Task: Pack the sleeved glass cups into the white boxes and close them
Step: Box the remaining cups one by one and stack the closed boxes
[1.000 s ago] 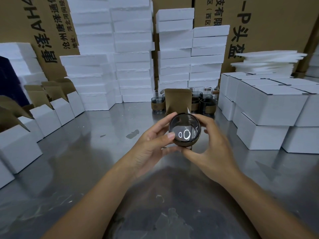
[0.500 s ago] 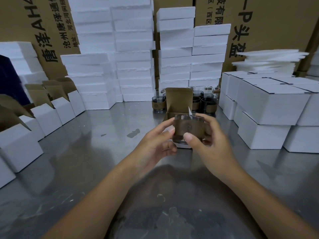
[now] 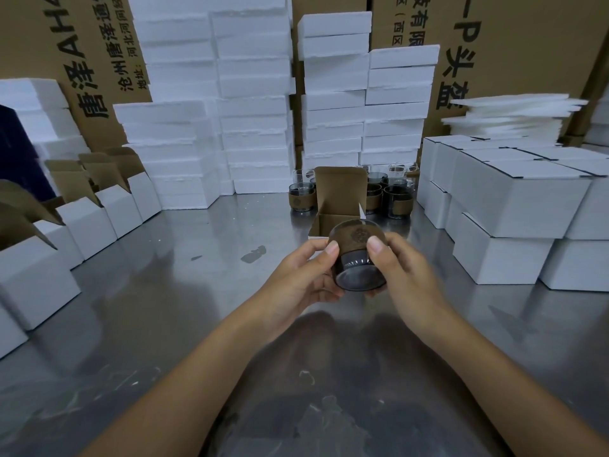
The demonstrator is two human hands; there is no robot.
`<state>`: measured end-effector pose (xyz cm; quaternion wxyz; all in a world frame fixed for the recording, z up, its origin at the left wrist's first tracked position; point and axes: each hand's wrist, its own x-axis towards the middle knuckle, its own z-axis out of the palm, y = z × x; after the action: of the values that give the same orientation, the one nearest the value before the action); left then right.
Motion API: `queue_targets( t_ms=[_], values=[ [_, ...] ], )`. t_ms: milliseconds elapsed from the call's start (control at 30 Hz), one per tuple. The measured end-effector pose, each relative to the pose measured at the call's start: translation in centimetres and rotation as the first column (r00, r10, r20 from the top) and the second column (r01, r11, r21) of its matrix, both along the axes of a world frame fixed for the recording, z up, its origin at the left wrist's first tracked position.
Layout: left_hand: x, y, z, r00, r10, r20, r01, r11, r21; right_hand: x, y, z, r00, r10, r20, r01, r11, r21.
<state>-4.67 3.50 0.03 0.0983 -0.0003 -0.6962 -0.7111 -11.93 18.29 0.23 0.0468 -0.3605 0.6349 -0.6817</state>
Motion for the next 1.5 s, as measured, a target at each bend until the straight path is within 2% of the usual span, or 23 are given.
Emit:
queue_targets(
  t_ms=[167,500,800,1000,1100,1200,1300,1433,1500],
  values=[
    [0.1,0.0,0.1,0.999,0.048,-0.007,-0.048,0.999,0.012,0.1,-0.1,-0.1,1.000,-0.003,-0.010,0.003,0.999,-0.041],
    [0.1,-0.1,0.1,0.985,0.140,-0.105,-0.140,0.990,0.009,0.2,0.2,-0.3,0.978,-0.026,-0.205,0.016,0.999,-0.050],
    [0.0,-0.1,0.0,0.981,0.112,-0.159,-0.123,0.990,-0.065,0.4,0.2,0.0,0.973,-0.056,-0.225,0.047,0.998,-0.045],
    [0.0,0.2,0.2,0.960,0.184,-0.210,-0.219,0.963,-0.157,0.2,0.2,-0.2,0.944,-0.157,-0.290,0.143,0.987,-0.070],
    [-0.2,0.2,0.2,0.924,0.290,-0.248,-0.357,0.887,-0.294,0.1,0.1,-0.2,0.926,-0.204,-0.318,0.184,0.979,-0.093],
    [-0.5,0.1,-0.3,0.866,0.377,-0.328,-0.498,0.705,-0.504,0.0,0.1,-0.3,0.909,-0.218,-0.354,0.205,0.976,-0.075],
    [-0.5,-0.1,-1.0,0.862,0.392,-0.322,-0.499,0.545,-0.673,0.1,0.2,-0.5,0.871,-0.233,-0.433,0.236,0.970,-0.048],
    [-0.7,-0.4,-1.4,0.900,0.388,-0.198,-0.395,0.537,-0.746,0.3,0.3,-0.6,0.827,-0.242,-0.508,0.267,0.963,-0.025],
    [-0.6,-0.3,-1.3,0.901,0.377,-0.215,-0.404,0.548,-0.732,0.4,0.3,-0.6,0.817,-0.237,-0.526,0.272,0.962,-0.012]
  ],
)
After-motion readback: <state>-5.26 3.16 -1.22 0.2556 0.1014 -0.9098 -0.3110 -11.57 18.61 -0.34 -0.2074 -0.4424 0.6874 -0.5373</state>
